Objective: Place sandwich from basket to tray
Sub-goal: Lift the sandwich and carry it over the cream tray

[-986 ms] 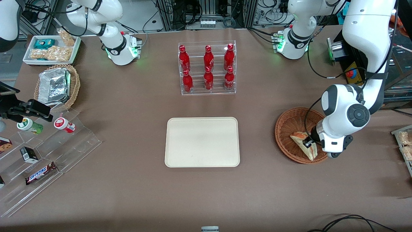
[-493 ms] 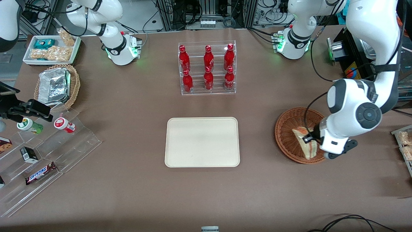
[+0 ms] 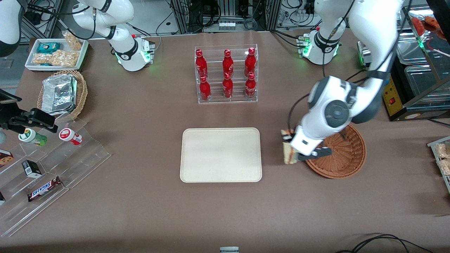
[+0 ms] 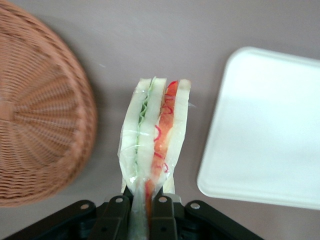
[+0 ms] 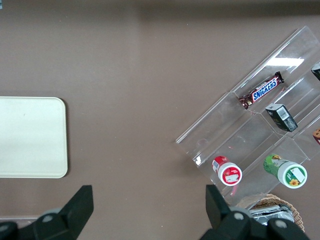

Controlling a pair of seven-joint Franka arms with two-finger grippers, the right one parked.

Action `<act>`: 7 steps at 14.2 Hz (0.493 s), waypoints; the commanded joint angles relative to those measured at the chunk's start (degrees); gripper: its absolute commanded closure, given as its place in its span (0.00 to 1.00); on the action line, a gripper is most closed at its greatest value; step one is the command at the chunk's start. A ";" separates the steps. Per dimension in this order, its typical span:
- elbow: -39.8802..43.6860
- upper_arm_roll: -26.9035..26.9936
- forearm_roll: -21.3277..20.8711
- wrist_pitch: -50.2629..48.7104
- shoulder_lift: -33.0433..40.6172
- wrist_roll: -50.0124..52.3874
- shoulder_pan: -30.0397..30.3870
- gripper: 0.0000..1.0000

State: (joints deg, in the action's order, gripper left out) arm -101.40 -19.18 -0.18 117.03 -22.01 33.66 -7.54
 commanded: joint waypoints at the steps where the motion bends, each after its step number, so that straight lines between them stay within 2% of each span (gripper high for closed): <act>1: 2.34 0.38 -0.53 -0.84 -2.60 0.00 -4.75 0.86; 4: 5.67 0.38 -0.62 -0.84 -5.23 -0.09 -8.44 0.86; 7: 13.39 0.64 -0.53 -1.19 -11.63 2.53 -13.37 0.81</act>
State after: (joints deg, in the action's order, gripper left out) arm -95.73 -19.27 -0.20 117.18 -27.85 34.04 -17.49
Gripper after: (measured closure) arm 0.841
